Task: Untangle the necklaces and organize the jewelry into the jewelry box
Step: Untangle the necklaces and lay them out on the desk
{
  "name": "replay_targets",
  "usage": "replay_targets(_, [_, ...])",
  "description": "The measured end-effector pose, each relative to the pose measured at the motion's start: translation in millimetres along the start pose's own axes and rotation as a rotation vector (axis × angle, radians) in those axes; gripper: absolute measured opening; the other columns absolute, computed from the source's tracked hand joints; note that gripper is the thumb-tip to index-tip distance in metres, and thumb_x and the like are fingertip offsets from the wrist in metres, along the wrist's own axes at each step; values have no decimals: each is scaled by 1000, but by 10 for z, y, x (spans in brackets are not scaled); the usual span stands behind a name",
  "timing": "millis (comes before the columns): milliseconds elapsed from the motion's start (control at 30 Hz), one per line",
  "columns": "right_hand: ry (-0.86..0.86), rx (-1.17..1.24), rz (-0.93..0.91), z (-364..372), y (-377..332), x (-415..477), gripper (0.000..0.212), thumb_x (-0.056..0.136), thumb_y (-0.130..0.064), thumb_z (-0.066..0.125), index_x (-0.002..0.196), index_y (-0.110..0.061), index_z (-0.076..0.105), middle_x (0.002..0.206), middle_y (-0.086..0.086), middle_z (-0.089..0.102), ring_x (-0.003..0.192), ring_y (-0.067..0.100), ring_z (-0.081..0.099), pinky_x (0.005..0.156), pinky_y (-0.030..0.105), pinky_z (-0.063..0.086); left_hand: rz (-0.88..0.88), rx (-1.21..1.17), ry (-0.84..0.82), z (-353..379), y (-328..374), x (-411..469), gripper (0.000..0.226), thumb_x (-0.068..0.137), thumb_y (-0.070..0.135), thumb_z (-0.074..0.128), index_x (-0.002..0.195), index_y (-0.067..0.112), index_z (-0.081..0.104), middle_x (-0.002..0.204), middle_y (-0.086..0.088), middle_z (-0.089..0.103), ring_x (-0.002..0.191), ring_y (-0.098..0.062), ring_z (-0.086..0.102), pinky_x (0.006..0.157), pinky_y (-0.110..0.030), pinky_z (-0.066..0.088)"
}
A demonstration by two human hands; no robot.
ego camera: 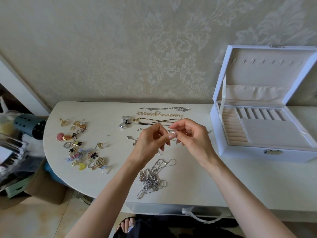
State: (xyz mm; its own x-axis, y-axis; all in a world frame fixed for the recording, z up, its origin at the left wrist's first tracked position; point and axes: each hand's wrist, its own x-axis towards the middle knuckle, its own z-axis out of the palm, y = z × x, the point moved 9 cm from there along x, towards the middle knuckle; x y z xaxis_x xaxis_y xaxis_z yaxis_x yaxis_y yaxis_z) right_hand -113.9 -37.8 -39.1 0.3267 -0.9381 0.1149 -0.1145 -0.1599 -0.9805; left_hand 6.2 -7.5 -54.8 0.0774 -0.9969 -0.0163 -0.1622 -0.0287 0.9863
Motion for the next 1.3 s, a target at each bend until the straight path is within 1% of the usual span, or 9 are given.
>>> replay_targets(133, [-2, 4, 4, 1, 8, 1, 13, 83, -1, 64, 87, -13, 68, 73, 1, 65, 65, 8, 56, 57, 14, 42, -11, -10, -10, -1, -7, -2, 19, 76, 5, 73, 72, 7, 55, 60, -1, 61, 47, -6, 46, 44, -10, 32])
replay_targets(267, [9, -6, 2, -9, 10, 6, 14, 83, -1, 64, 85, -15, 68, 73, -5, 65, 66, 7, 56, 58, 13, 41, -27, -42, -2, 2, -2, 7, 17, 74, -1, 74, 70, 5, 59, 56, 6, 60, 45, -3, 46, 44, -8, 33])
replay_targets(367, [46, -6, -4, -48, 19, 14, 16, 83, -3, 65, 82, -19, 68, 72, -6, 65, 65, 10, 55, 58, 15, 41, -32, -47, -15, 8, 11, -6, 13, 79, -2, 69, 71, 6, 62, 69, -6, 68, 45, -2, 47, 43, -10, 32])
replay_targets(500, [100, 8, -27, -96, -6, 8, 20, 84, -2, 64, 80, -21, 67, 73, -3, 65, 63, 15, 53, 56, 15, 42, -34, -42, -52, 47, 8, -27, 10, 84, -5, 62, 81, 4, 63, 77, -9, 70, 46, 0, 49, 44, -9, 33])
replay_targets(667, [135, 46, -36, -146, -24, 0, 22, 84, 1, 62, 80, -20, 67, 75, 1, 66, 59, 12, 53, 56, 15, 41, -34, 22, -74, 50, -52, -13, 9, 88, 0, 59, 85, 7, 65, 82, -5, 73, 50, -5, 47, 44, -13, 32])
replay_targets(933, [189, 60, -70, -216, -52, -11, 22, 85, 3, 59, 81, -17, 66, 73, -4, 64, 57, 10, 50, 54, 13, 40, -52, 52, -40, 24, -76, -12, 8, 86, 11, 66, 78, 11, 64, 78, -3, 73, 52, -7, 47, 44, -17, 32])
replay_targets(1067, [137, 14, -44, -179, -6, 11, 25, 85, 4, 57, 79, -18, 67, 62, -13, 58, 60, 10, 47, 54, 13, 38, -53, 27, -18, 8, -78, -2, 13, 91, 14, 59, 81, 7, 64, 76, -1, 72, 52, -8, 48, 44, -18, 31])
replay_targets(1200, [54, -35, 6, -99, 71, 17, 26, 84, 1, 59, 77, -22, 67, 63, -4, 57, 61, 16, 47, 56, 22, 38, -42, 5, -24, 18, -74, -4, 21, 97, 12, 49, 87, 2, 64, 76, 1, 71, 53, -8, 48, 43, -17, 32])
replay_targets(1300, [-10, -20, 37, -20, 79, 12, 20, 83, 0, 63, 81, -20, 68, 65, -7, 60, 60, 7, 53, 60, 19, 43, -48, -9, -20, 20, -83, 0, 23, 98, 12, 46, 90, 0, 63, 74, 1, 69, 52, -9, 48, 43, -17, 32])
